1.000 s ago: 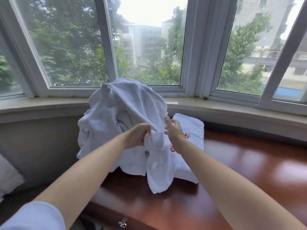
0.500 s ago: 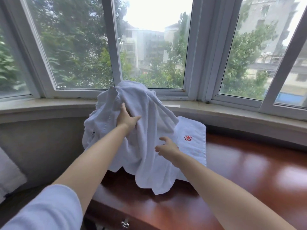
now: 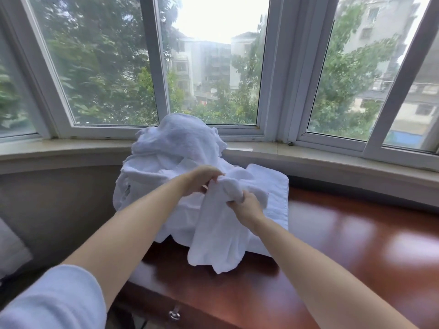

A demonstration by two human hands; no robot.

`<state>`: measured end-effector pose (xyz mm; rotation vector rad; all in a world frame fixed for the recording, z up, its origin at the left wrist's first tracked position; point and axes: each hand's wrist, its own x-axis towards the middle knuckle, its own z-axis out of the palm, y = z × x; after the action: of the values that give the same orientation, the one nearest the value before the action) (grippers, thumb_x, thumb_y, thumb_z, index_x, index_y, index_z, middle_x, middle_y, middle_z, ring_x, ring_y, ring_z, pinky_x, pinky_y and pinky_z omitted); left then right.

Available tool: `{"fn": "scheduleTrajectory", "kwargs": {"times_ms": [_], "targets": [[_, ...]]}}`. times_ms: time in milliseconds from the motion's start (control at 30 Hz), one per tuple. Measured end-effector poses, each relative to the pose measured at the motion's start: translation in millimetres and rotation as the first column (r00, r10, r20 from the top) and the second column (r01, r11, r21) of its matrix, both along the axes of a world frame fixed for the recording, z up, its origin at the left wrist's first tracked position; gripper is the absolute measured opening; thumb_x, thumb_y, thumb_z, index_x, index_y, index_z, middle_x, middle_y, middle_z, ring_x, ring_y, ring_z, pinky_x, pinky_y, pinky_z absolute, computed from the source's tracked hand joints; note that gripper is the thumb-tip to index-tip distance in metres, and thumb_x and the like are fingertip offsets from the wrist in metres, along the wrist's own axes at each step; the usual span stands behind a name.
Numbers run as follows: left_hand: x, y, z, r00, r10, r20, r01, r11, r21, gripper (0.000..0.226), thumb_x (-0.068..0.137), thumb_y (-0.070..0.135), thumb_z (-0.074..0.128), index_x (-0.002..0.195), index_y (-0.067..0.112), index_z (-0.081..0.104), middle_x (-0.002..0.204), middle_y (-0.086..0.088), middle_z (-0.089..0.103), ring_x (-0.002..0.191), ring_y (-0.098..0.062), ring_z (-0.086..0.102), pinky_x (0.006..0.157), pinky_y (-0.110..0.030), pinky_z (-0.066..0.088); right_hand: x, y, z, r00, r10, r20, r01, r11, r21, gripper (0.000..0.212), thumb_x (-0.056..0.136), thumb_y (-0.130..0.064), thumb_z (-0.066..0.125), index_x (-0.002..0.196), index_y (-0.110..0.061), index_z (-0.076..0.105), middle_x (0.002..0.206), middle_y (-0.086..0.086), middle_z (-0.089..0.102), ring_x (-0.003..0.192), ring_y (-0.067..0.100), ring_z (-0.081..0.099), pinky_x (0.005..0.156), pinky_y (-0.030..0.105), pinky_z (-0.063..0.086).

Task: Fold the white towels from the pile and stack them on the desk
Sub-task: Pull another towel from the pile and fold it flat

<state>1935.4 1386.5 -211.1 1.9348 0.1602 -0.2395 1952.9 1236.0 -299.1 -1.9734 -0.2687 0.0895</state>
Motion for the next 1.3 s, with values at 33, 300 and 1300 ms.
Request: {"fn": "scheduleTrajectory", "kwargs": {"times_ms": [33,300,1300], "targets": [[1,3,-5,0.991,0.075,0.110,-0.077,0.997,0.017,0.021,0.076,0.007,0.046,0.087,0.014,0.062,0.076,-0.004,0.052,0.063,-0.017,0.046,0.058,-0.024,0.040,-2,-3,1,1.000,-0.018,-0.003,0.018,1.000,0.008,0.010,0.087,-0.020,0.060,0.089,-0.030,0.057,0.085,-0.005,0.061,0.088,0.021,0.061,0.073,0.035,0.053],[-6,17,-40,0.971,-0.127,0.204,-0.088,0.601,0.795,0.096,0.070,0.024,0.076,0.149,0.034,0.023,0.143,-0.003,0.027,0.134,-0.027,0.025,0.109,-0.033,0.030,-11,-10,67,0.945,-0.295,-0.139,0.314,0.708,0.633,0.019,0.088,-0.009,0.045,0.076,-0.019,0.056,0.074,-0.001,0.053,0.071,0.016,0.051,0.070,0.027,0.043],[-14,-240,-42,0.836,-0.545,-0.059,0.439,0.730,-0.523,0.030,0.077,0.020,0.064,0.107,0.015,0.067,0.103,-0.009,0.070,0.089,-0.022,0.069,0.067,-0.030,0.057,-26,-234,113,0.933,-0.330,-0.145,0.295,0.467,0.833,0.037,0.089,-0.044,0.058,0.120,-0.025,0.051,0.113,0.008,0.056,0.108,0.023,0.057,0.093,0.035,0.042]]}}
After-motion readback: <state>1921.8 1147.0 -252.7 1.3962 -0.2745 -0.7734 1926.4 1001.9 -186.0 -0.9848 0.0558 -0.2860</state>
